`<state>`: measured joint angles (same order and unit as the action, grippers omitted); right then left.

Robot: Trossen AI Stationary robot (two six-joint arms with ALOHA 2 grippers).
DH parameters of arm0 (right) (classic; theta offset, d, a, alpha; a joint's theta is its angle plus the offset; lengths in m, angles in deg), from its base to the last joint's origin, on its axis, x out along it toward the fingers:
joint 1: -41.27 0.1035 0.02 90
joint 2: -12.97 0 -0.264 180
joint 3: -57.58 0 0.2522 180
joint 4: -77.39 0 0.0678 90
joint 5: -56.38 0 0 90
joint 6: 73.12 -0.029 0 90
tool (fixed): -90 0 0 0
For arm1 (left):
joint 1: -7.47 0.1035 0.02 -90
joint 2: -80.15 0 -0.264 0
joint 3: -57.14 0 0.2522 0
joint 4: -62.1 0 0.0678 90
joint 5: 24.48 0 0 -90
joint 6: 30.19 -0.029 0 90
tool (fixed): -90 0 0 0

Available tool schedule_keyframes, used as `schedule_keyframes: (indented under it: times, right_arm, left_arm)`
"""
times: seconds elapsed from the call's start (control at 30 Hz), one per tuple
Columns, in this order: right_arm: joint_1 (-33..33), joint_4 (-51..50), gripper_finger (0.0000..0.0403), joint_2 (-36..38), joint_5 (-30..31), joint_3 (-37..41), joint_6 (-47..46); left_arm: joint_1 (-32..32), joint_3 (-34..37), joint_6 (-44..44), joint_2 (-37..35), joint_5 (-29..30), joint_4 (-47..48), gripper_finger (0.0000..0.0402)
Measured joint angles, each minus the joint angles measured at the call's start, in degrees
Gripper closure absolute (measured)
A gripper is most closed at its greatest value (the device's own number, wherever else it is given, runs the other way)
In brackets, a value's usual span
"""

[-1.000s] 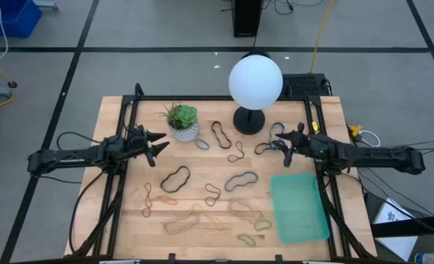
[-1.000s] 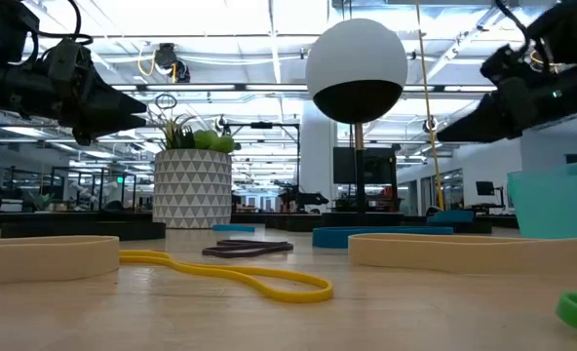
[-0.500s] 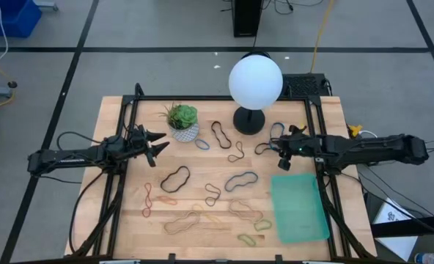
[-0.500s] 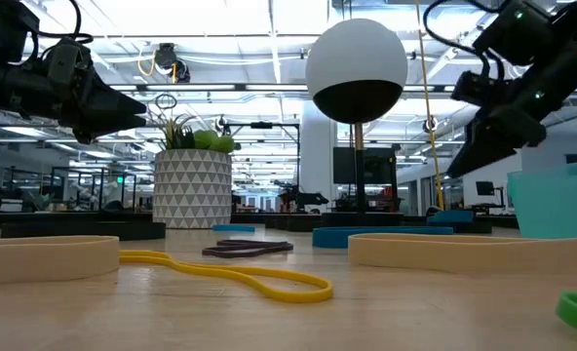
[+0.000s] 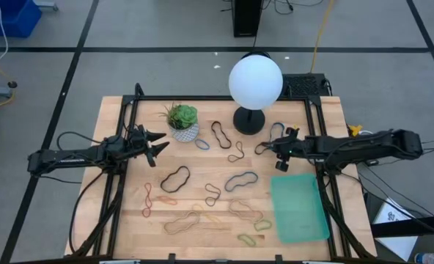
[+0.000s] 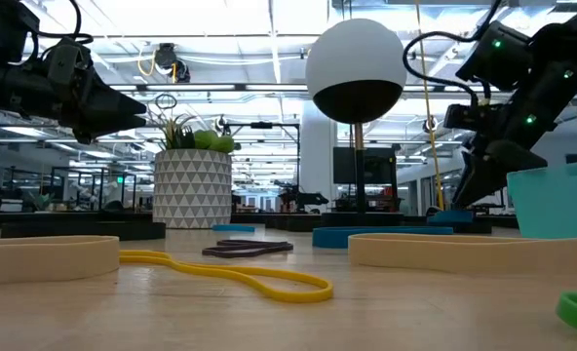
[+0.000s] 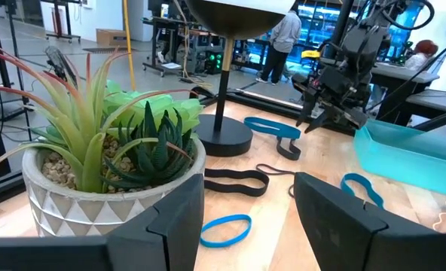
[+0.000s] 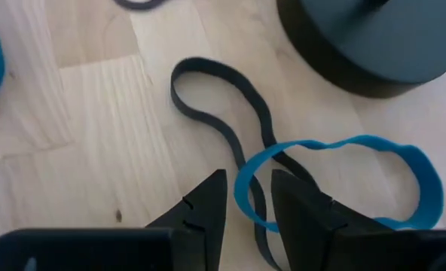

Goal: Pick and place rubber bands into bin
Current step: Put the top blue rubber band into the bin

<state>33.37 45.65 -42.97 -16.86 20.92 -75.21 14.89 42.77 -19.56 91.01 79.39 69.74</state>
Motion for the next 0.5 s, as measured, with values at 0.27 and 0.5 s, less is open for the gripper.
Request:
schedule_keyframes:
  times: [0.27, 0.5]
  right_arm:
    - [-0.34, 0.62, 0.0303, -3.65, 3.31, -0.02, -0.16]
    - [-2.21, 1.92, 0.0303, -5.82, 1.05, -0.04, -0.2]
  left_arm:
    - [0.0, 0.01, 0.04, 0.0, 0.02, 0.03, 0.0188]
    - [-0.02, 0.0, 0.07, 0.0, 0.04, 0.2, 0.0188]
